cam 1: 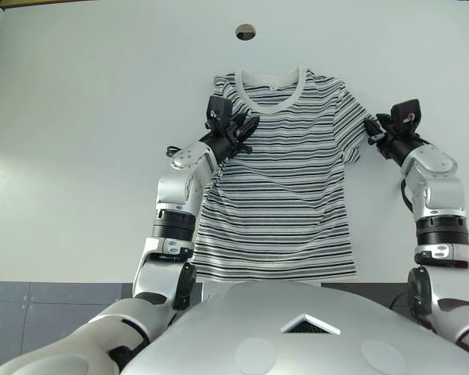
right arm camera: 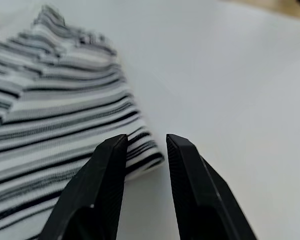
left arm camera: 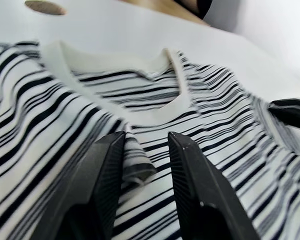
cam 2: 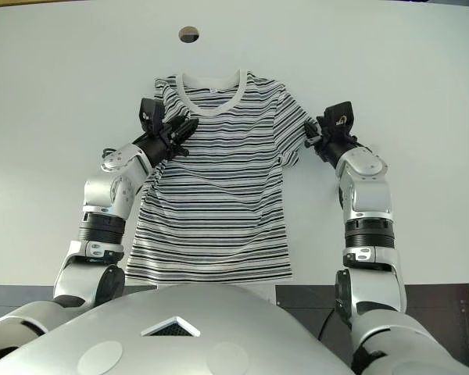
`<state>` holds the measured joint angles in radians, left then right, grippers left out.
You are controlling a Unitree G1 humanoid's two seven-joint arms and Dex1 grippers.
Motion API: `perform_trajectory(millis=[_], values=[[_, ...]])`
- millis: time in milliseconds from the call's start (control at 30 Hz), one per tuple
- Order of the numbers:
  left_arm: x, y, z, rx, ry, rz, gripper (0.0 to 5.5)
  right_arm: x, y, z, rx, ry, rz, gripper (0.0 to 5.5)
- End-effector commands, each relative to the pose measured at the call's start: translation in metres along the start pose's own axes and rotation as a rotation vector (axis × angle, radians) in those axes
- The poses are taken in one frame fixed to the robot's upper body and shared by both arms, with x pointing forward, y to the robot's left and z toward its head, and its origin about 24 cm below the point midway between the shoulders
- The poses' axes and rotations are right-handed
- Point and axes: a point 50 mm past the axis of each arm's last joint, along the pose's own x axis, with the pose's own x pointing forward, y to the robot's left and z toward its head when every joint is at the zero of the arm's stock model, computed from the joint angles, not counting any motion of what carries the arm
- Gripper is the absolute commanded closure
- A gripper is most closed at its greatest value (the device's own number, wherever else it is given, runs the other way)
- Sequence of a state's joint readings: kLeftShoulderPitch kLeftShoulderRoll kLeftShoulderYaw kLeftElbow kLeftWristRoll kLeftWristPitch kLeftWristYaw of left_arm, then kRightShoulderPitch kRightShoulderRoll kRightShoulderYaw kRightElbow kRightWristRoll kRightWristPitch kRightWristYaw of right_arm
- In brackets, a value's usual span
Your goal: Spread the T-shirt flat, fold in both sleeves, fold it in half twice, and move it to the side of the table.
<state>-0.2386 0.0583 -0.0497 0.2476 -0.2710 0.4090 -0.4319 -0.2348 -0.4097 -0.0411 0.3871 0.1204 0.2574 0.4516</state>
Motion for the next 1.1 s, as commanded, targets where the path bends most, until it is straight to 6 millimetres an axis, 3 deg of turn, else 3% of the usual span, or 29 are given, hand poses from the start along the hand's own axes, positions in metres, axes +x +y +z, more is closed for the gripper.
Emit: perform_trajectory(millis=[33, 167, 333, 433, 600, 700, 867, 1100], values=[[-0.002, -0.001, 0.009, -0.001, -0.049, 0.013, 3.94, -0.001, 0.001, -0.015, 0.011, 0.093, 0.039, 4.07], [-0.009, -0.001, 0.024, -0.011, -0.12, 0.02, 3.94, -0.005, 0.003, -0.026, 0.024, 0.153, 0.081, 4.62], [-0.023, 0.002, 0.043, 0.027, -0.253, 0.034, 3.94, -0.006, 0.005, -0.024, 0.028, 0.134, 0.094, 5.35], [-0.037, 0.017, 0.037, 0.132, -0.273, 0.115, 3.94, -0.006, 0.004, -0.007, 0.013, 0.043, 0.089, 5.35], [-0.071, 0.054, 0.019, 0.43, -0.276, 0.378, 4.8, -0.007, 0.01, 0.034, -0.025, -0.107, 0.114, 5.4], [-0.084, 0.059, 0.006, 0.515, -0.279, 0.405, 5.26, -0.009, 0.023, 0.053, -0.048, -0.161, 0.161, 5.4], [-0.079, 0.051, -0.014, 0.49, -0.31, 0.338, 5.37, -0.003, 0.042, 0.067, -0.075, -0.171, 0.24, 5.4], [-0.071, 0.048, -0.004, 0.361, -0.437, 0.264, 5.37, 0.016, 0.066, 0.076, -0.106, -0.173, 0.305, 5.4]])
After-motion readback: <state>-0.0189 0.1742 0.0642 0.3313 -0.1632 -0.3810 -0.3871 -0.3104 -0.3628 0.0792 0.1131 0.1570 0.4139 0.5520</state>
